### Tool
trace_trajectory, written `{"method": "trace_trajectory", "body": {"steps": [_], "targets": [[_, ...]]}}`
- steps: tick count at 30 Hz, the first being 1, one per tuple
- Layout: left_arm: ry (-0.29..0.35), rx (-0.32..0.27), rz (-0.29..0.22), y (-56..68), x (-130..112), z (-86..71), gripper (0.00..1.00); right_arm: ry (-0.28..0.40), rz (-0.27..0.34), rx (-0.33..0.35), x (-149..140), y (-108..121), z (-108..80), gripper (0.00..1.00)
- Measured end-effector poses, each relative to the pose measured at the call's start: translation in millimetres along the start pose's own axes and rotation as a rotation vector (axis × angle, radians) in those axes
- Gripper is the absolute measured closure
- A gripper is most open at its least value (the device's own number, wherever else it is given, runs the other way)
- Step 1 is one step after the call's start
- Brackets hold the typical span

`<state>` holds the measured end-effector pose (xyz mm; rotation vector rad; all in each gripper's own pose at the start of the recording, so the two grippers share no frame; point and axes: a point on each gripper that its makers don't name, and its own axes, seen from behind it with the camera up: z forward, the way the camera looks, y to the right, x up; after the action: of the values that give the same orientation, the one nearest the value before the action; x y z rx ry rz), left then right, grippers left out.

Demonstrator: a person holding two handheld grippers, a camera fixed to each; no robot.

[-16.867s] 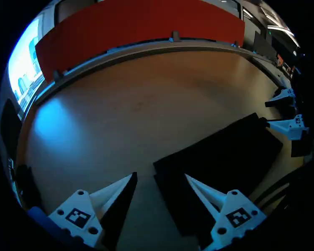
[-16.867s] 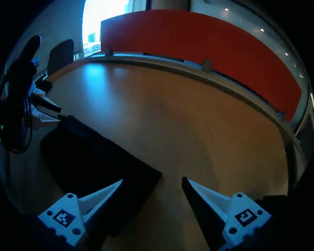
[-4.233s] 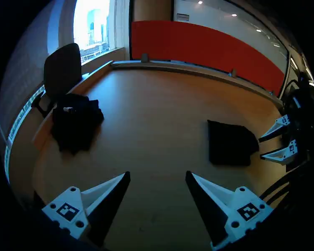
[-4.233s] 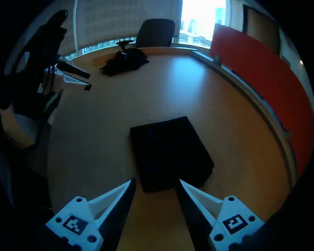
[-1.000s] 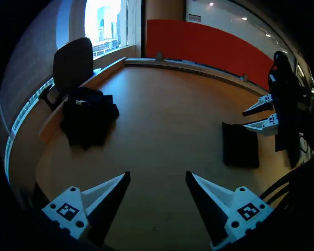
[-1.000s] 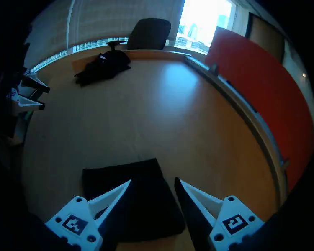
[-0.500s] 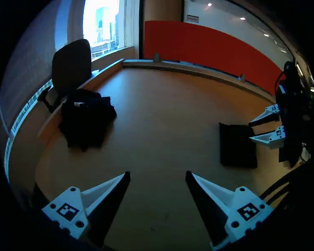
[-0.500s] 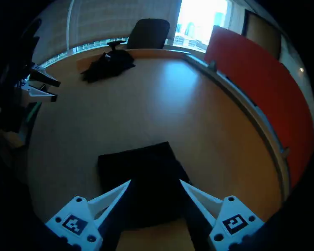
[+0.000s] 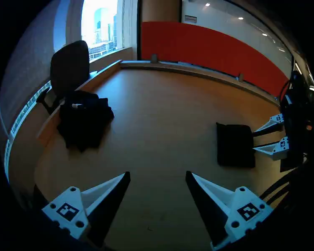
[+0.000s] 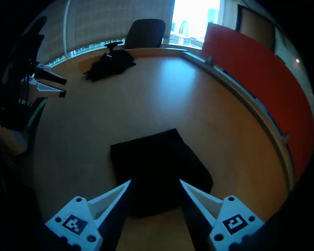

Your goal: Fold towel

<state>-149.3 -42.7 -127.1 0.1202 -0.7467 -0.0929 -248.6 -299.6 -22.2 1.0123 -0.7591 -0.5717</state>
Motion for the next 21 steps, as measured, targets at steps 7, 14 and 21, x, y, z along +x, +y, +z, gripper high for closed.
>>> {"method": "trace_trajectory", "body": {"steps": [7, 14, 21], "targets": [[0.002, -0.003, 0.003, 1.9, 0.1, -1.1, 0.01, -0.018, 0.024, -0.002, -20.0, -12.0, -6.8, 0.30], [0.001, -0.006, 0.004, 2.7, 0.0, -1.1, 0.01, -0.038, 0.057, 0.000, -40.8, -24.3, -12.9, 0.30], [0.002, -0.012, 0.009, 5.7, -0.9, -0.9, 0.02, -0.059, 0.074, 0.002, -55.9, -30.8, -13.8, 0.30]]}}
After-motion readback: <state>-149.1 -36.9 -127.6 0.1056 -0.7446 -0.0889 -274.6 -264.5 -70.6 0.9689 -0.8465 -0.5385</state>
